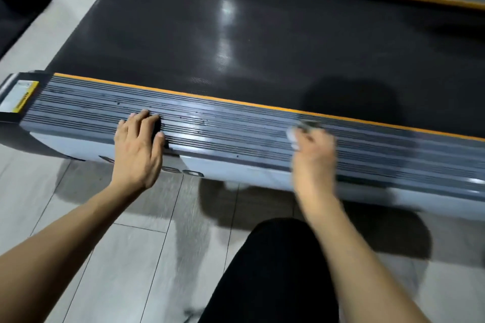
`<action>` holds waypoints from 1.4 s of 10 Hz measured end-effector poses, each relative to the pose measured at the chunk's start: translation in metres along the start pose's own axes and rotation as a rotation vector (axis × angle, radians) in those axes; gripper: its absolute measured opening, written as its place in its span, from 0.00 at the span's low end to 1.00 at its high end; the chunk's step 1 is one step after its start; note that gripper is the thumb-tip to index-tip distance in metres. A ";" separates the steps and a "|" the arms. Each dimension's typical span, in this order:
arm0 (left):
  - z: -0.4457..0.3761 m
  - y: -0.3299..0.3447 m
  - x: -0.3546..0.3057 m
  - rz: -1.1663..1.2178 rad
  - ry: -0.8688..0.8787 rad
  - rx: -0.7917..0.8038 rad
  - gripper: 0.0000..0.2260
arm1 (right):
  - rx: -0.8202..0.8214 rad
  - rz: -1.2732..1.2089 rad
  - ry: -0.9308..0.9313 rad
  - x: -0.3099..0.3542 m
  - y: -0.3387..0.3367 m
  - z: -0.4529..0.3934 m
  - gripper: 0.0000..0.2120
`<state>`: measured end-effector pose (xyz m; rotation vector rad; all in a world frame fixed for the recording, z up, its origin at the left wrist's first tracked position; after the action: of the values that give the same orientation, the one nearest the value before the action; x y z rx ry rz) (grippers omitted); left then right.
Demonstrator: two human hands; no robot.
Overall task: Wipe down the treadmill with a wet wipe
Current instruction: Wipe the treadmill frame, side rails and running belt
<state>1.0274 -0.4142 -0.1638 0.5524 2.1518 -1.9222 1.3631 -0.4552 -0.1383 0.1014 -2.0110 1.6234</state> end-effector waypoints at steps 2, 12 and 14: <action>-0.006 -0.011 0.012 0.102 0.045 0.062 0.25 | 0.384 -0.115 -0.634 0.194 0.058 0.065 0.10; 0.049 -0.036 0.078 0.028 -0.141 0.027 0.28 | 0.071 -0.139 -0.255 0.151 0.078 -0.007 0.07; 0.067 -0.049 0.105 0.114 -0.294 -0.073 0.30 | 0.459 -0.159 -0.911 0.289 0.119 0.070 0.12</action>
<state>0.9059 -0.4693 -0.1690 0.3454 1.9526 -1.7349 1.0468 -0.4087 -0.1204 1.3386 -2.0581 2.1155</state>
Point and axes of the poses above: each hand's wrist, its own z-axis away from the middle knuckle, its own y-axis out of the palm, x = y × z, the point moved 1 cm from there along -z, towards the middle knuckle, and after that the axes turned 4 degrees about x, right-handed, at the moved point
